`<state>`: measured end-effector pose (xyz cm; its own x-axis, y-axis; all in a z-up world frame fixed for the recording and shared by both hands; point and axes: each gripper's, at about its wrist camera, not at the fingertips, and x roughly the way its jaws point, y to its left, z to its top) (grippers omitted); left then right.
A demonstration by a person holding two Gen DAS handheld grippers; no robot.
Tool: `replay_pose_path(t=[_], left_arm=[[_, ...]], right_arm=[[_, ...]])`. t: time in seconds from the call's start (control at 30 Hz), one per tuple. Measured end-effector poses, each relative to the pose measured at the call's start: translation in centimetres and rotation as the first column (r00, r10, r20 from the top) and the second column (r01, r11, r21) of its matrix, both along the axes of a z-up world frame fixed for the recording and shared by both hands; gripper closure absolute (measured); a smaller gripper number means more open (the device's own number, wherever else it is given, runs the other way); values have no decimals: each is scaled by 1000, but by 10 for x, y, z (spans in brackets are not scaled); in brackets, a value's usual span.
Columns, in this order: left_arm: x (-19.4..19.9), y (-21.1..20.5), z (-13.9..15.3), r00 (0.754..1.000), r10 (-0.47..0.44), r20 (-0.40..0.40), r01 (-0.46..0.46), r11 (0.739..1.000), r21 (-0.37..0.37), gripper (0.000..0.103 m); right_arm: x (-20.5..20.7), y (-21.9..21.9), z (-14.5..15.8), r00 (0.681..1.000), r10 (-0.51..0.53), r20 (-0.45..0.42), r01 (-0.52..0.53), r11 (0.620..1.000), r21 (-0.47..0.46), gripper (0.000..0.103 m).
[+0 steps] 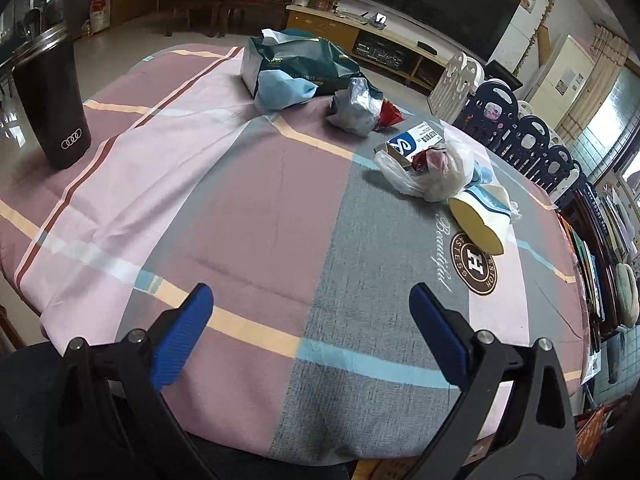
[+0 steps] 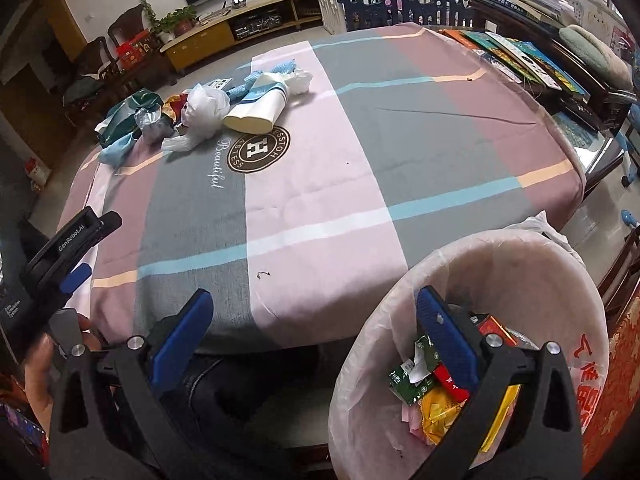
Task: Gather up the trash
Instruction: 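Move both tools back over the table toward the remaining trash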
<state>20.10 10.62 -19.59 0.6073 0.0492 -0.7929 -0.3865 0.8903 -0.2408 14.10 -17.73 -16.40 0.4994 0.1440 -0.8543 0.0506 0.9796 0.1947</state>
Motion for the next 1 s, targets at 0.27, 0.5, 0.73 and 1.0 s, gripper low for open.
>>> replay_pose_path(t=[0.27, 0.5, 0.73, 1.0], left_arm=[[-1, 1, -1, 1000, 5, -4, -5, 1000, -1, 5], [-1, 2, -2, 1000, 15, -6, -15, 1000, -7, 5], [-10, 6, 4, 999, 23, 32, -22, 1000, -22, 5], [-20, 21, 11, 992, 97, 78, -92, 994, -64, 5]], right_arm=[[1, 1, -8, 1000, 11, -24, -11, 1000, -6, 4], [3, 0, -8, 1000, 10, -25, -10, 1000, -15, 4], [26, 3, -3, 1000, -16, -3, 16, 999, -35, 4], [105, 41, 13, 996, 10, 91, -1, 995, -99, 4]])
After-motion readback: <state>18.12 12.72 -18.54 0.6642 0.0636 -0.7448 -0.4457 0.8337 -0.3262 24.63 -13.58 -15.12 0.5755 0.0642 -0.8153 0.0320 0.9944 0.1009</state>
